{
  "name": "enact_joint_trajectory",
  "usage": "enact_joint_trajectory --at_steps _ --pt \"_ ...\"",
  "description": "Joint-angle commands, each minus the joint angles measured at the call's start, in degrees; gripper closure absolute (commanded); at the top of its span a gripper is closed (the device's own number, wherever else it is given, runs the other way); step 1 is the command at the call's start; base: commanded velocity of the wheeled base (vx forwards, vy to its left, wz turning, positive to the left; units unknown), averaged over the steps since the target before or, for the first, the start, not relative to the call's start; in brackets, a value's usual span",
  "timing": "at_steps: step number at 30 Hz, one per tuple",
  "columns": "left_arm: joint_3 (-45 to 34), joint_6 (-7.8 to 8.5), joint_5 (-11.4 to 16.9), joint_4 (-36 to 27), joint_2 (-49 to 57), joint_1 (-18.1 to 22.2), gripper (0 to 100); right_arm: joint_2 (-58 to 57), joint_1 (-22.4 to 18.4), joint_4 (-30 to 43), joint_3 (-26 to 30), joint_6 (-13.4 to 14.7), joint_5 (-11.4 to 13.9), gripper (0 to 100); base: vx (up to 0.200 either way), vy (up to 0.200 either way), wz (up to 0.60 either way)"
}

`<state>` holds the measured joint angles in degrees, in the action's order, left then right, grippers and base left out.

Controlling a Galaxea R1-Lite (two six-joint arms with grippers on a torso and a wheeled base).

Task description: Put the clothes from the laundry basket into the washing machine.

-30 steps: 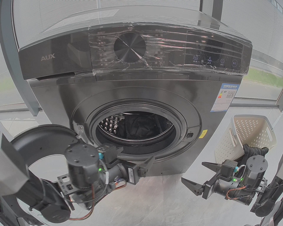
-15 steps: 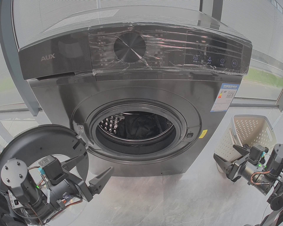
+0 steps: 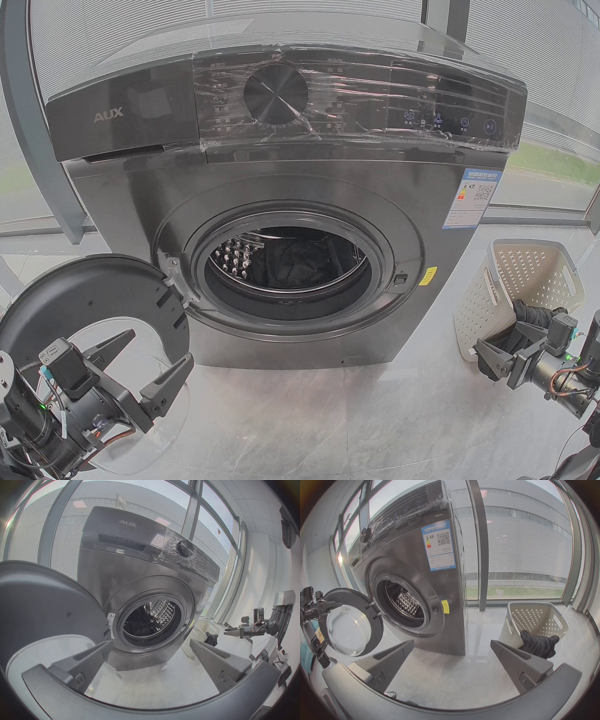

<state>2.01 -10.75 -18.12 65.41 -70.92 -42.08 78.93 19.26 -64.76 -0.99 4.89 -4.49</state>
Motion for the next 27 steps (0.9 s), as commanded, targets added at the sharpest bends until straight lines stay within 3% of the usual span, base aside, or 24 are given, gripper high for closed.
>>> enact_joint_trajectory --at_steps 1,5,8,14,18,22,27 --pt "-1.7 1.0 -0.2 0.1 2.1 0.5 0 -8.6 0.3 8.0 1.0 0.6 0.1 0 -0.2 0.0 0.0" --pt "-2.0 1.61 -1.9 -0.6 4.6 0.9 0 -17.7 0.3 19.2 1.0 0.7 0.3 0 -0.2 0.0 0.0" --pt "-2.0 1.7 -2.2 -2.7 6.9 1.8 0 -26.6 0.3 27.2 1.0 -0.1 0.3 0 0.0 0.0 0.0" --pt "-2.0 2.58 -2.5 -9.8 13.4 4.6 0 -38.6 -1.4 33.8 1.0 -0.4 -0.3 0 -0.2 0.0 0.0" --pt "-2.0 3.46 -2.5 -13.7 19.9 8.0 0 -44.3 -4.9 37.2 1.0 -1.4 -0.2 0 0.0 0.0 0.0" --pt "-2.0 5.74 -2.1 -21.7 29.4 11.2 0 -49.9 -8.1 39.9 1.0 -2.2 0.2 0 0.0 0.0 0.0" --pt "-2.0 5.65 -1.9 -36.2 44.2 16.3 0 -56.4 -8.8 44.7 1.0 -2.2 0.0 0 0.0 0.0 0.0"
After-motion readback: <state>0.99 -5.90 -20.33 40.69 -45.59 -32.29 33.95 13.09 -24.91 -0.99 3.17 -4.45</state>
